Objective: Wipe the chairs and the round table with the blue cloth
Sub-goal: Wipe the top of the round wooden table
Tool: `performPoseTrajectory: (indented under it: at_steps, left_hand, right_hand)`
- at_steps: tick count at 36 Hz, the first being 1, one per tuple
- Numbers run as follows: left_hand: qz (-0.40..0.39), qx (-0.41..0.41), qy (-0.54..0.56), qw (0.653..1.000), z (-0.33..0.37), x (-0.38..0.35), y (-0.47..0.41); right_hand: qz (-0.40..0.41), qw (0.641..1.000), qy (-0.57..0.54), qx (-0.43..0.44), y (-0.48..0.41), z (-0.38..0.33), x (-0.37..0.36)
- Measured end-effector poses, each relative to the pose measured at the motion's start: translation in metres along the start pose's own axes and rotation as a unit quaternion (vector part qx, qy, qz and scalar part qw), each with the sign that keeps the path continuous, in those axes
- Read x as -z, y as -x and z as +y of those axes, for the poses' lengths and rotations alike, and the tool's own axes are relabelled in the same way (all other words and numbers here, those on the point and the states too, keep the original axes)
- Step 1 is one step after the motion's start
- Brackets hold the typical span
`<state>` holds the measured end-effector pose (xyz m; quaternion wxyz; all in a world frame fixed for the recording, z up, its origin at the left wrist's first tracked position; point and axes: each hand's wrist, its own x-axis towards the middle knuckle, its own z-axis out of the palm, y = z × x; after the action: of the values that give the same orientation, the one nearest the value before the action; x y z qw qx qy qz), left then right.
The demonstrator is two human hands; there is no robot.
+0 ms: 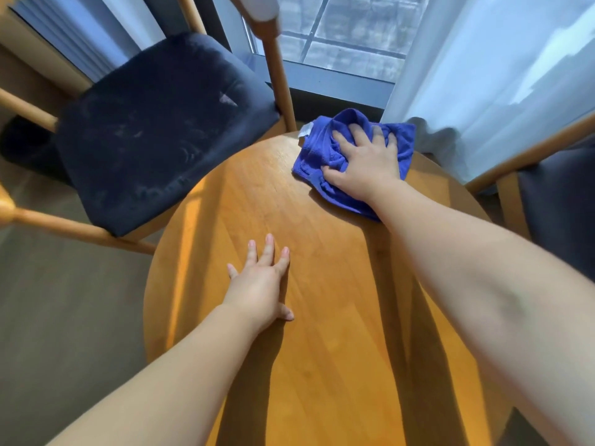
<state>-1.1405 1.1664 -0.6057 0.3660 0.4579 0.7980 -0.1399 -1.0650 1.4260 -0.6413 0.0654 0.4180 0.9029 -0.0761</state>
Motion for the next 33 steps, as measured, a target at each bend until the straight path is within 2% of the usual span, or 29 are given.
performPoseTrajectory:
  at_steps: [12,25,33]
  left_hand:
    - [0.013,-0.002,-0.015,1.0,-0.003,-0.001,-0.003]
    - [0.027,-0.007,-0.027,0.999,-0.002,0.0,-0.002]
    - [0.028,-0.006,-0.046,0.999,-0.002,0.0,-0.005]
  right_hand:
    - [0.011,0.999,0.0,-0.052,0.044,0.032,-0.007]
    - [0.018,0.987,-0.036,-0.156,0.114,0.078,-0.016]
    - [0.033,0.975,-0.014,-0.218,0.173,0.102,-0.025]
